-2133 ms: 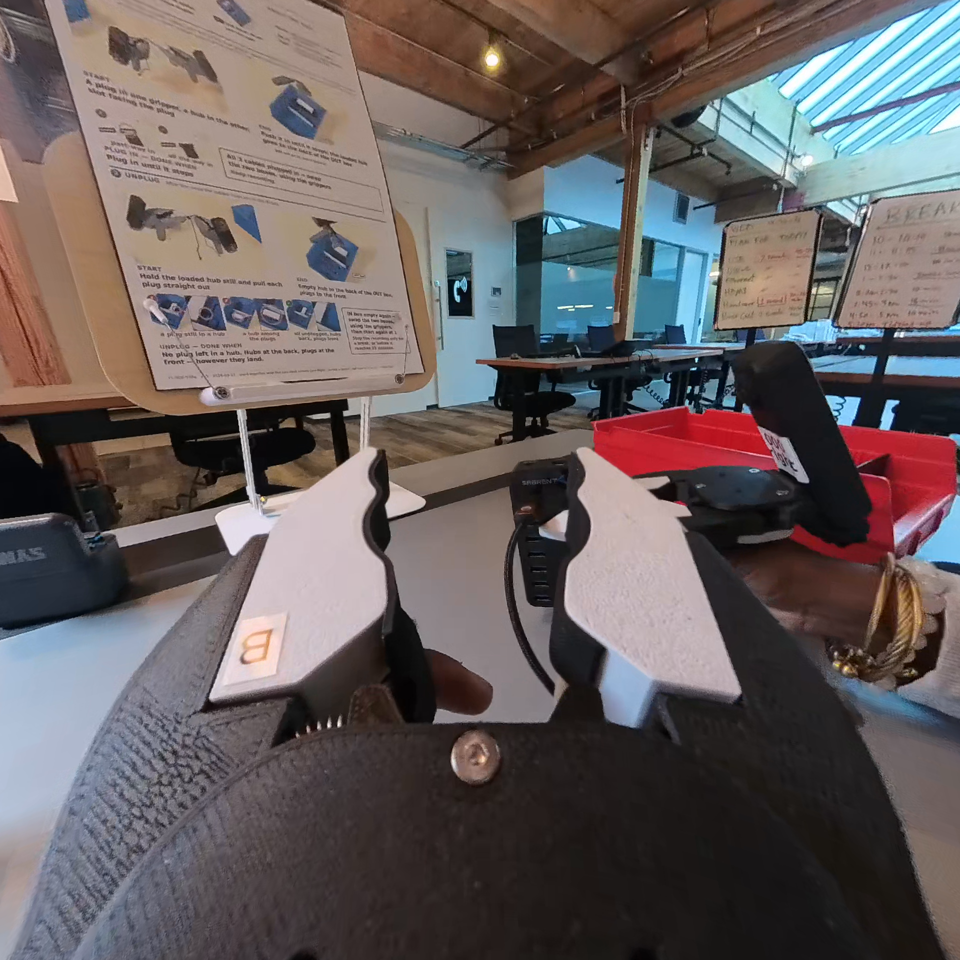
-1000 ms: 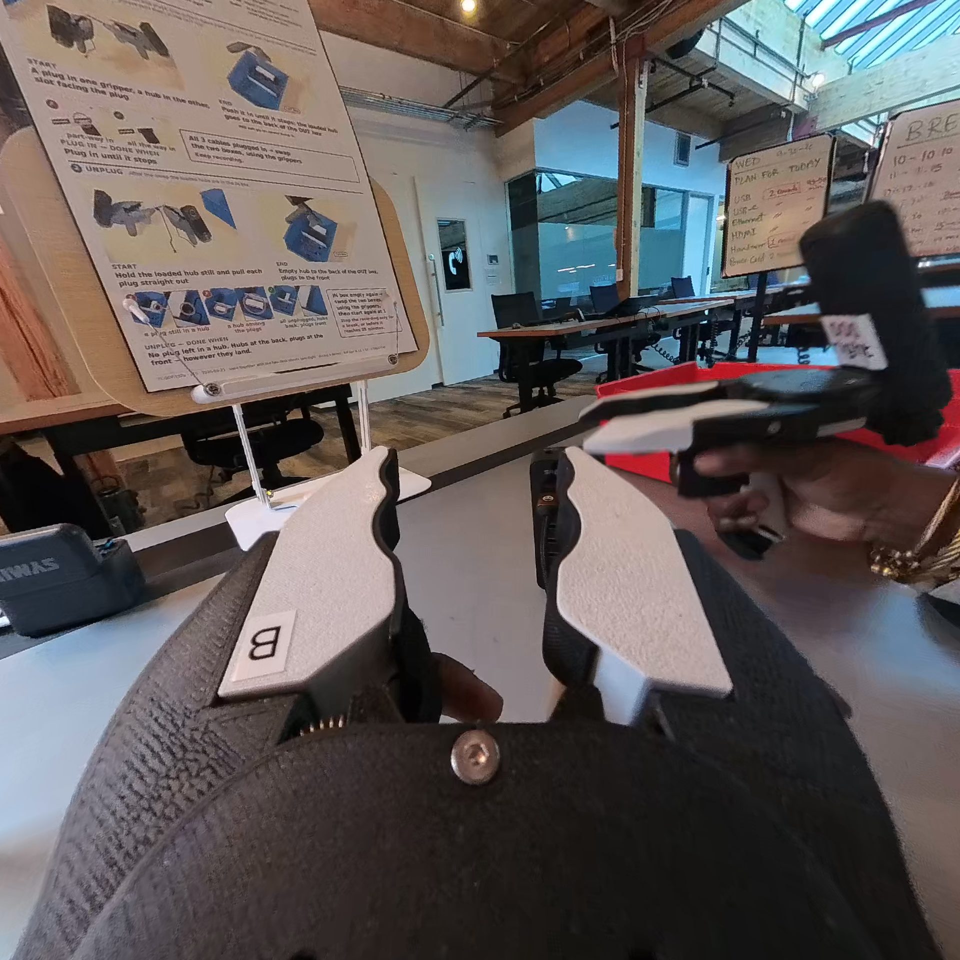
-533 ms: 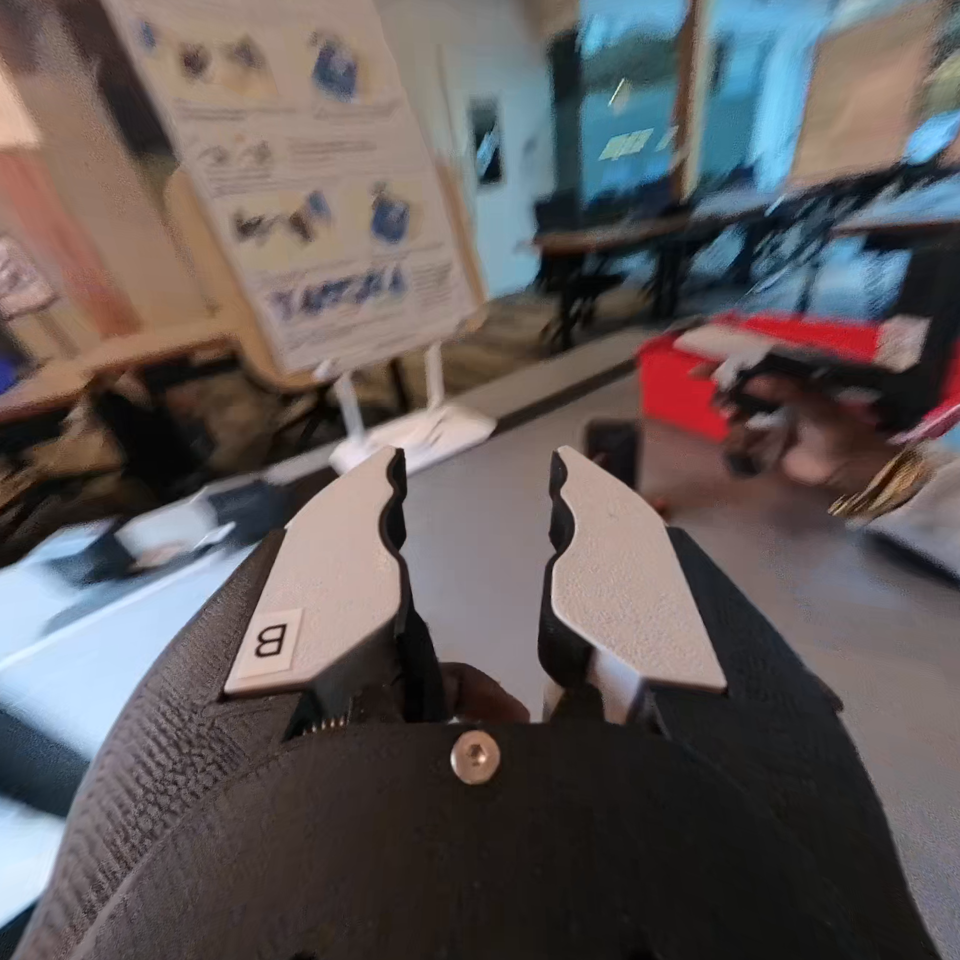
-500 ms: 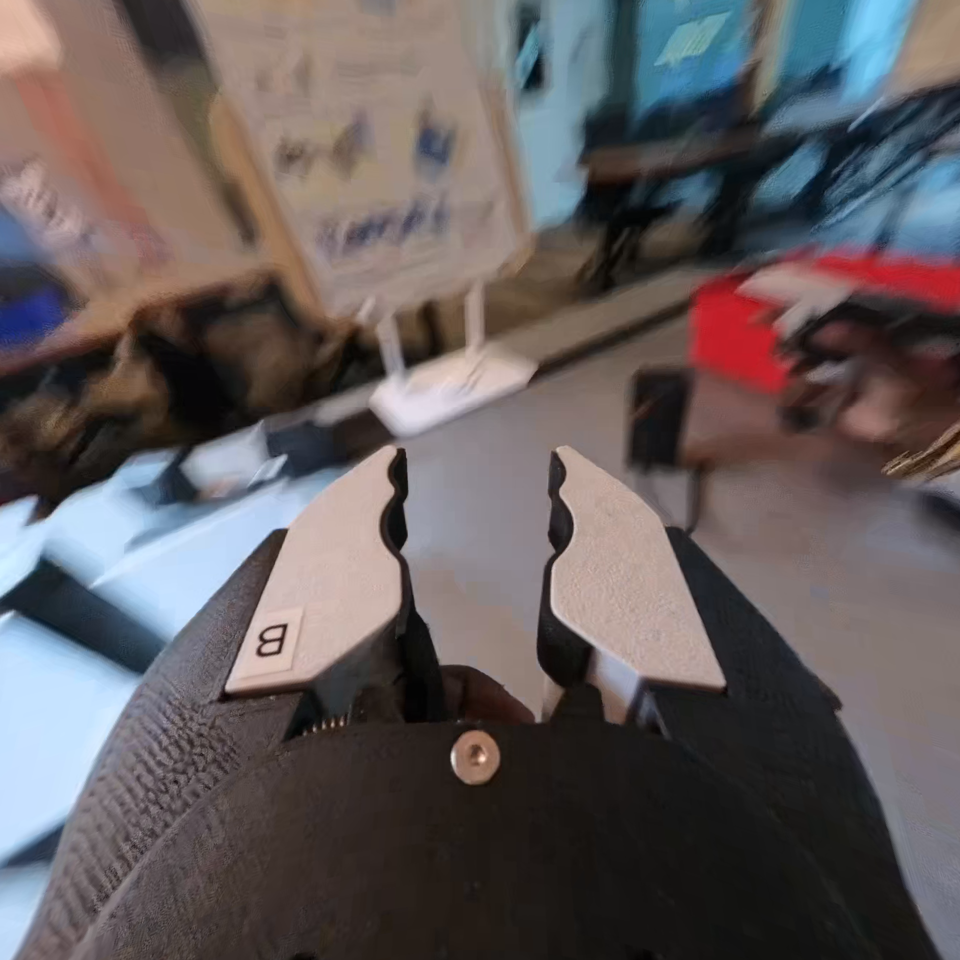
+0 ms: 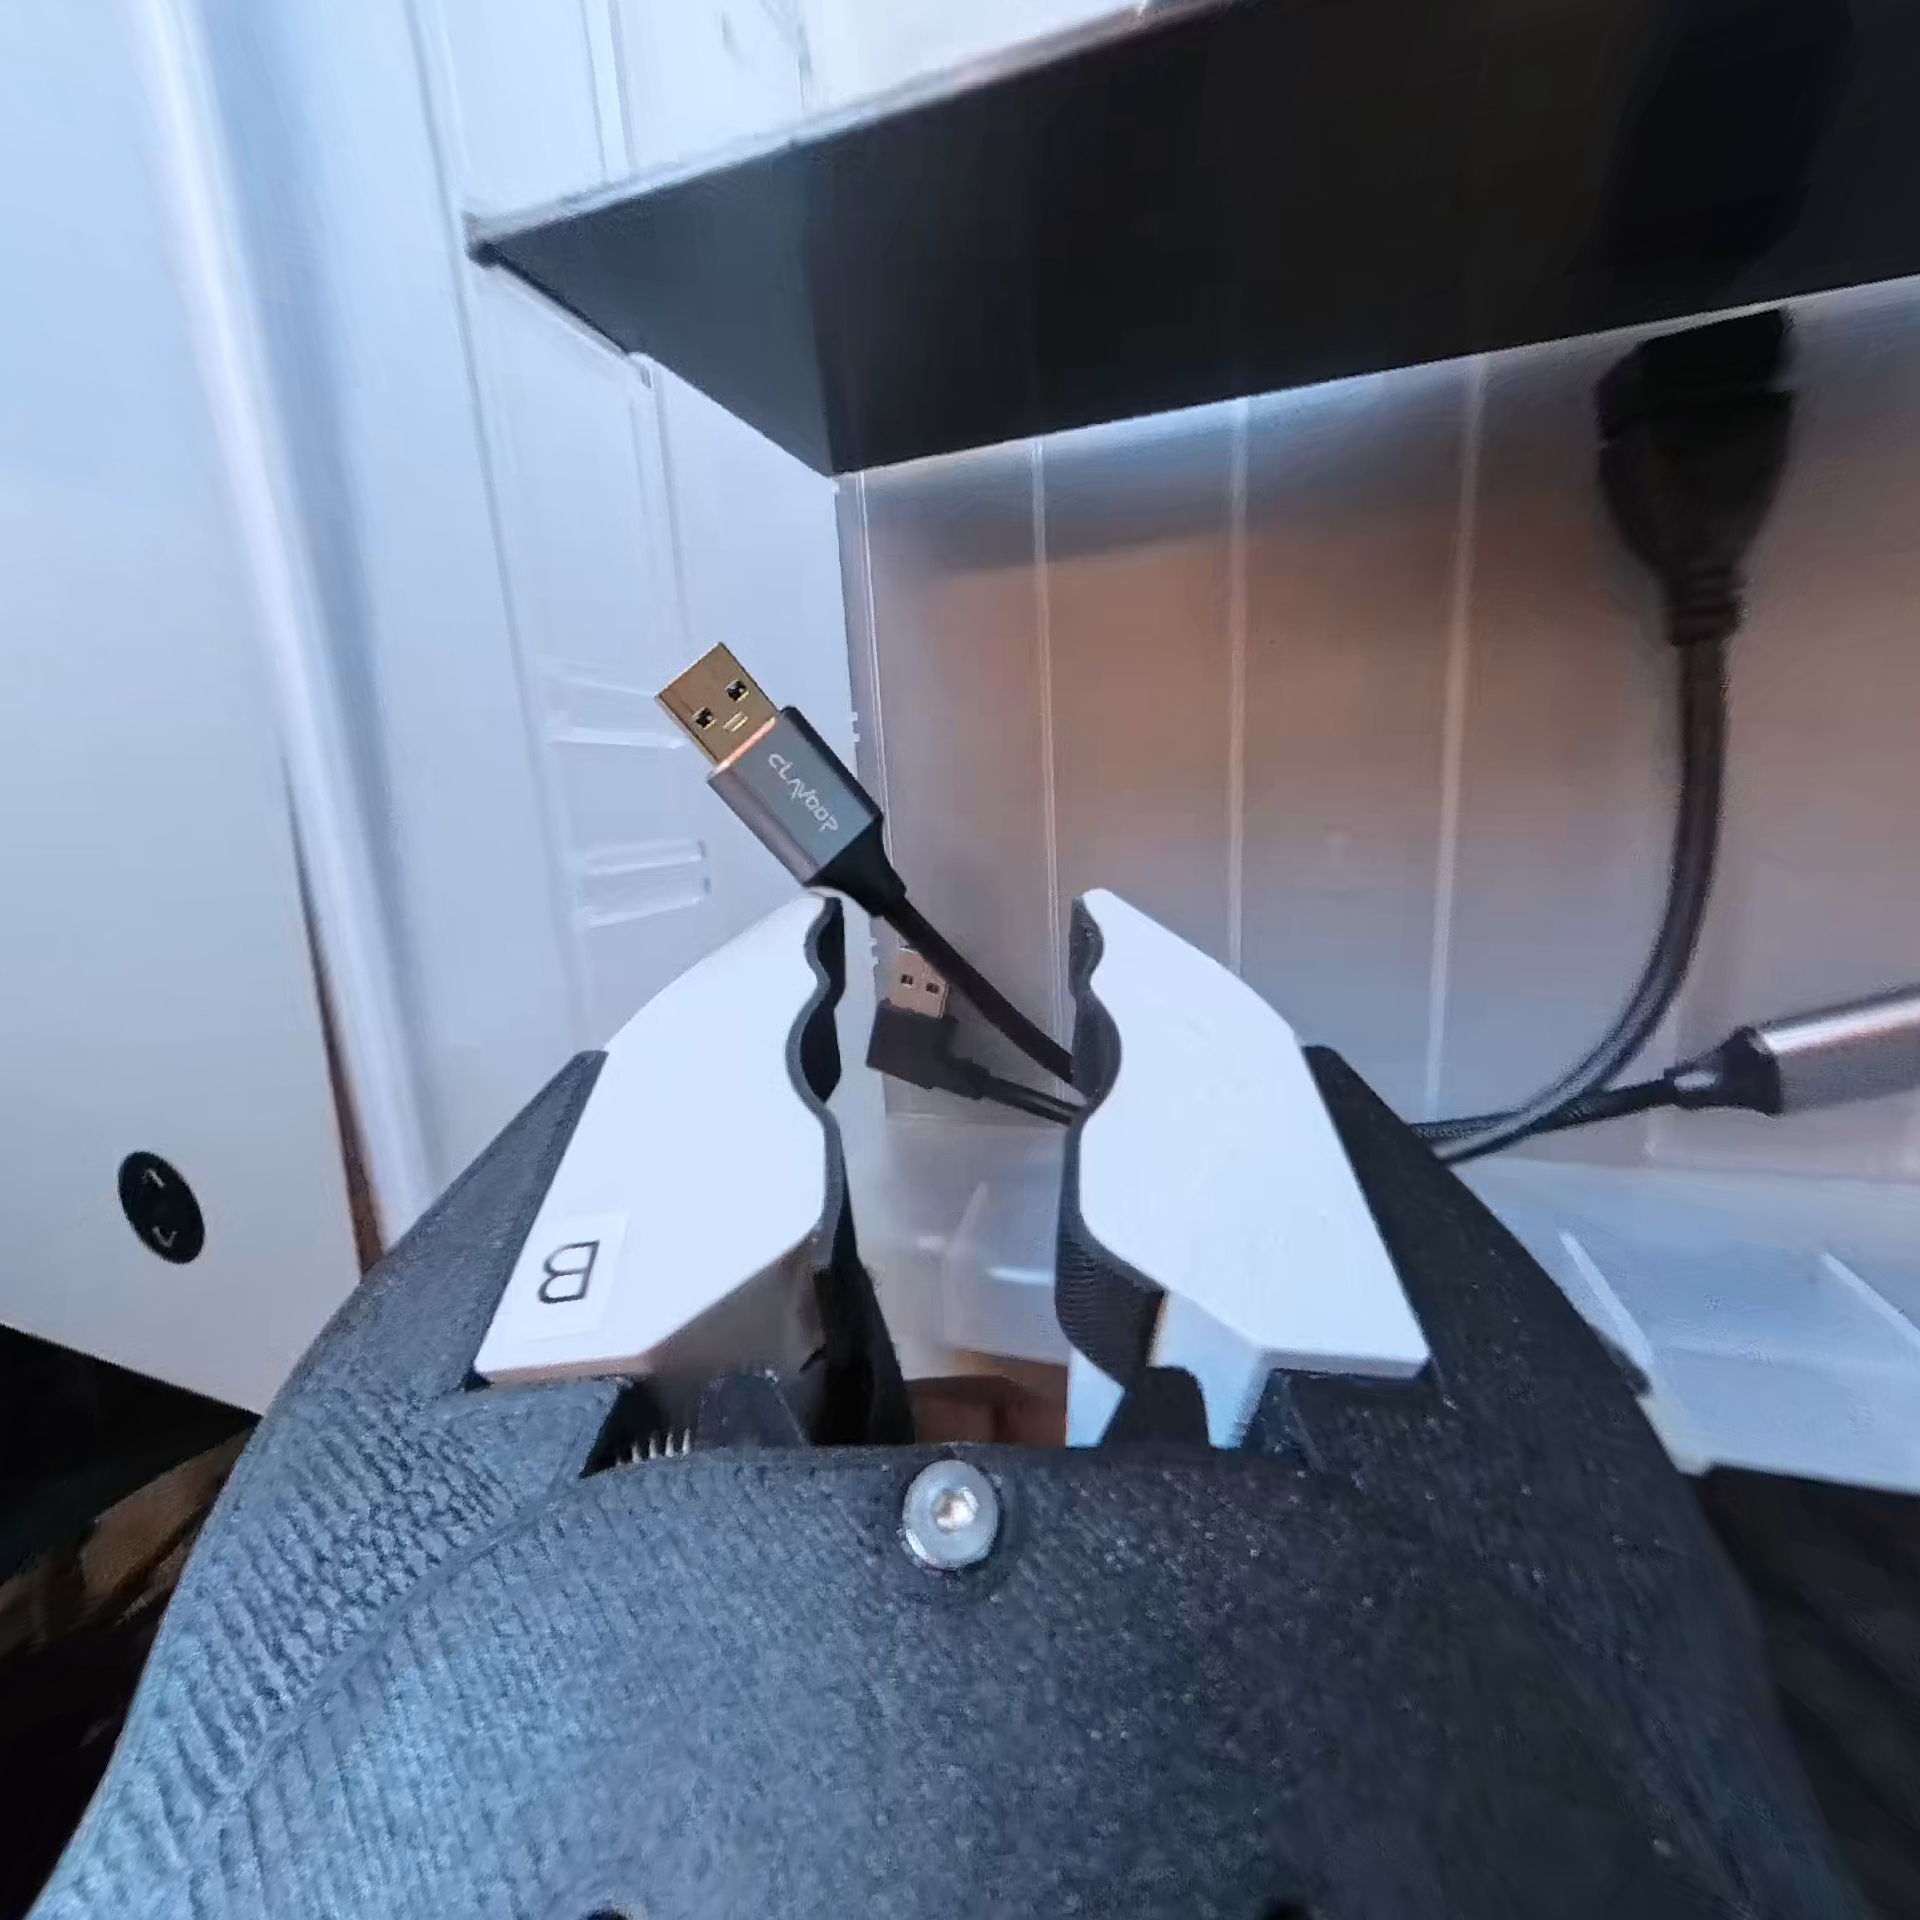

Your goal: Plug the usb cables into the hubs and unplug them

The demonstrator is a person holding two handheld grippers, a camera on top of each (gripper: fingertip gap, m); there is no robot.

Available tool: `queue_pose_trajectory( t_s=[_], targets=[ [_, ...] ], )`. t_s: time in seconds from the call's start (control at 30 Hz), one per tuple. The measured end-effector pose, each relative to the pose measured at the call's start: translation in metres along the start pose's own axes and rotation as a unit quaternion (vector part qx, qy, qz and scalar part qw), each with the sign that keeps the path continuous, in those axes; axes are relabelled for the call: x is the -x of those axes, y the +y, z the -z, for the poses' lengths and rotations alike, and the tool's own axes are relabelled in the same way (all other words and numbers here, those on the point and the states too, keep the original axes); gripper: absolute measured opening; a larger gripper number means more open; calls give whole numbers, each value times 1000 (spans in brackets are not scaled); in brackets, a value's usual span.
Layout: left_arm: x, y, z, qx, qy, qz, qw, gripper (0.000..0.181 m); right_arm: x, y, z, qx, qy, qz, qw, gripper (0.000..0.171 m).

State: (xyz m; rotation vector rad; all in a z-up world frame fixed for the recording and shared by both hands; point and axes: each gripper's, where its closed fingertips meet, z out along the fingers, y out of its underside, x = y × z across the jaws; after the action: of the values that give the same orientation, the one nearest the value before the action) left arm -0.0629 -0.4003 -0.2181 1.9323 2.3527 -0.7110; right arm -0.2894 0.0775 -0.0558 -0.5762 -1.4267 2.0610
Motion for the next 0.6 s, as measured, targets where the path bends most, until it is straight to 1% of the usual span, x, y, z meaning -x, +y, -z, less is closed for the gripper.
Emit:
queue_pose_trajectory(
  t_s=[0.03, 0.07, 0.1, 0.13, 0.17, 0.2, 0.27, 0.3, 0.37, 0.4, 0.47, 0.53, 0.57, 0.6],
  targets=[
    [-1, 1, -6, 7, 2, 1, 1000, 38, 0, 0, 0, 0, -1, 0, 1000, 56],
    [-1, 3, -12, 12, 2, -1, 1000, 29, 1, 0, 0, 0, -1, 1, 1000, 55],
    [1, 4, -15, 14, -4, -5, 1000, 16, 1, -1, 0, -2, -1, 3, 1000, 55],
    [2, 2, -15, 5, -8, -6, 1000, 11, 1, -1, 0, -2, 0, 5, 1000, 55],
    [3, -1, -11, -6, -11, -9, 1000, 10, 1, -1, 0, -2, 1, 7, 1000, 54],
    [4, -7, -5, -29, -14, -13, 999, 8, 1, -1, 0, -2, 1, 8, 1000, 54],
    [3, -28, 17, -105, -6, -11, 994, 5, 1, -1, 0, -3, 1, 7, 1000, 53],
    [2, -39, 32, -149, -5, -12, 989, 5, 1, -2, 0, -4, 0, 7, 1000, 53],
    [5, -59, 68, -239, -27, -21, 970, 4, 2, -2, 0, -5, 0, 10, 1000, 52],
    [6, -68, 87, -283, -46, -26, 958, 4, 3, -3, 0, -5, -1, 12, 1000, 52],
    [11, -82, 131, -370, -97, -39, 923, 4, 4, -4, 0, -9, -2, 15, 1000, 51],
    [13, -94, 184, -466, -152, -47, 871, 4, 6, -6, 1, -12, -6, 15, 1000, 51],
    [11, -98, 212, -515, -167, -44, 839, 4, 6, -6, 1, -14, -8, 14, 1000, 51],
    [3, -102, 239, -562, -161, -47, 810, 4, 7, -7, 1, -14, -11, 12, 1000, 51]
  ],
)
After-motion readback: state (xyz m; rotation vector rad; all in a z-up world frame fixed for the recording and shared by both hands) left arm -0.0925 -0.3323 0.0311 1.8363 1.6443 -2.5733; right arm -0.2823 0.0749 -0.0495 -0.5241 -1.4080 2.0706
